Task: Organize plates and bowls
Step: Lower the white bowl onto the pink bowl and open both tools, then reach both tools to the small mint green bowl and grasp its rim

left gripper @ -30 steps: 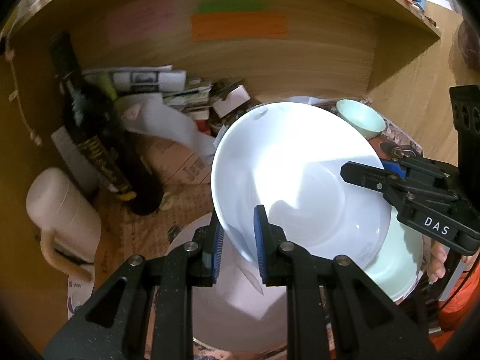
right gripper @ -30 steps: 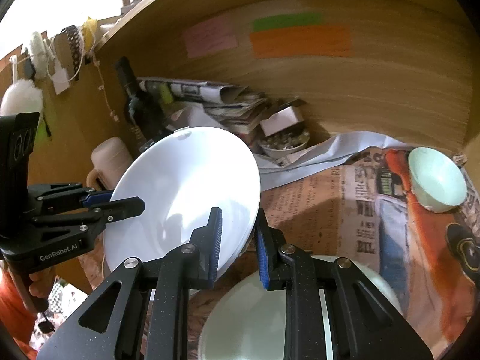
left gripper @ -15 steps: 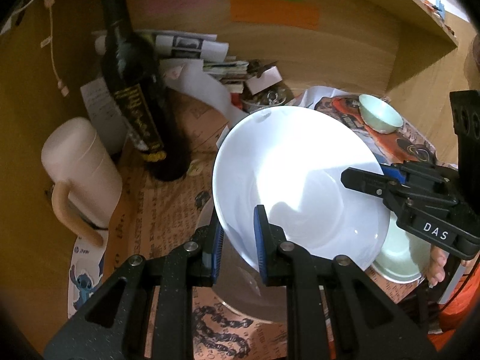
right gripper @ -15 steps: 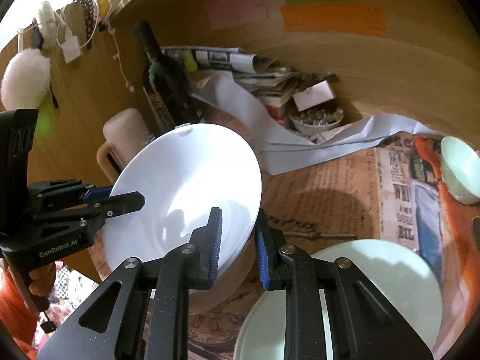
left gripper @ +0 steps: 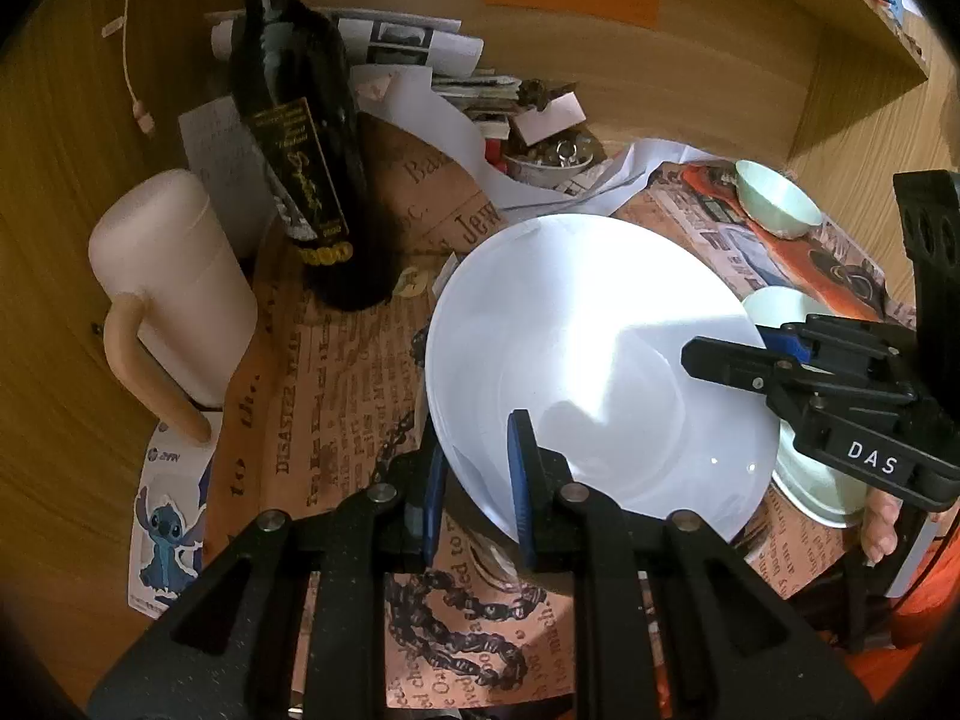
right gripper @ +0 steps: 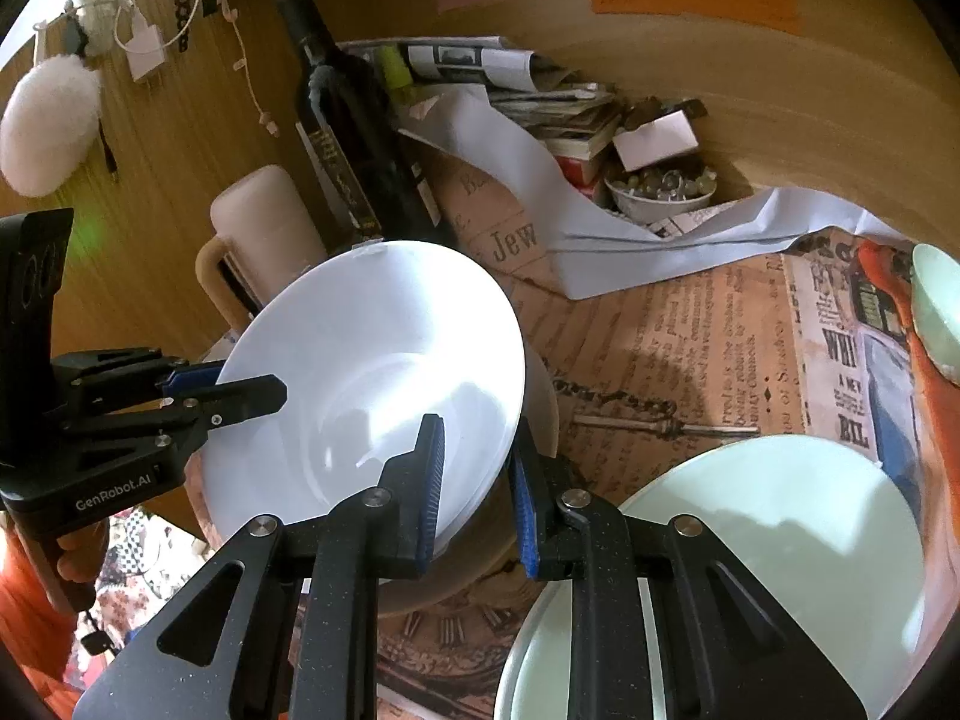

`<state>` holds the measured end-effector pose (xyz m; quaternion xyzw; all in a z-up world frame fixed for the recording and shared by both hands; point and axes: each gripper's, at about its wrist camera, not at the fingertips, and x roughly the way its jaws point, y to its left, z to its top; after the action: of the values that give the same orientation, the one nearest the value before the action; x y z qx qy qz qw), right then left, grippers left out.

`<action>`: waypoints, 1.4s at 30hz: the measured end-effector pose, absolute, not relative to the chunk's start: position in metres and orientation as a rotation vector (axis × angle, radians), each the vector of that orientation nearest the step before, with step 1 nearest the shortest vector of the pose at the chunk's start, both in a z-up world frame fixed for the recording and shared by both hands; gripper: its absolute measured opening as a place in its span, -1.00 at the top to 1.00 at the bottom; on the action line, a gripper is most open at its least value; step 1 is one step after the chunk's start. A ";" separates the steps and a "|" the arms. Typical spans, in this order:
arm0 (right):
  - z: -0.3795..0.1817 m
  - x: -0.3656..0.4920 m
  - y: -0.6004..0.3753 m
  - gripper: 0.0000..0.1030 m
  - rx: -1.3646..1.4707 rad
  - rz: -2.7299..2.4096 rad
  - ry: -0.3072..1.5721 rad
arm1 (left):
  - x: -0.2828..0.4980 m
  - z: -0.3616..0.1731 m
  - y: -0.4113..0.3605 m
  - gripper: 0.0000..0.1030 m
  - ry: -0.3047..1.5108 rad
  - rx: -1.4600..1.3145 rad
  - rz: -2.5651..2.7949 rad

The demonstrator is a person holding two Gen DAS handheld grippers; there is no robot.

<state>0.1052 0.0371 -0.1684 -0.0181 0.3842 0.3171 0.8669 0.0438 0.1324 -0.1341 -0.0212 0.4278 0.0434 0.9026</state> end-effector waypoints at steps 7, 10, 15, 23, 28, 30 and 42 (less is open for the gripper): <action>-0.171 0.105 0.040 0.63 -0.047 0.662 0.809 | 0.042 -0.139 0.134 0.63 0.886 -0.035 0.092; -0.170 0.103 0.042 0.63 -0.067 0.653 0.799 | 0.043 -0.140 0.131 0.63 0.879 -0.007 0.110; -0.167 0.098 0.045 0.57 -0.119 0.619 0.757 | 0.039 -0.138 0.125 0.62 0.836 0.077 0.187; -0.169 0.102 0.044 0.51 -0.116 0.627 0.768 | 0.040 -0.138 0.122 0.62 0.830 0.088 0.167; -0.164 0.102 0.039 0.40 -0.079 0.620 0.760 | 0.041 -0.138 0.125 0.62 0.830 0.064 0.169; -0.158 0.100 0.032 0.06 -0.068 0.587 0.720 | 0.042 -0.135 0.125 0.62 0.824 0.054 0.165; -0.130 0.109 -0.041 -0.05 0.027 0.451 0.629 | 0.054 -0.097 0.096 -0.35 0.678 0.052 0.113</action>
<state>0.1093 -0.0407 -0.1302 0.0132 0.3067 0.2201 0.9259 0.0539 0.0957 -0.0966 0.0256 0.3325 0.0552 0.9411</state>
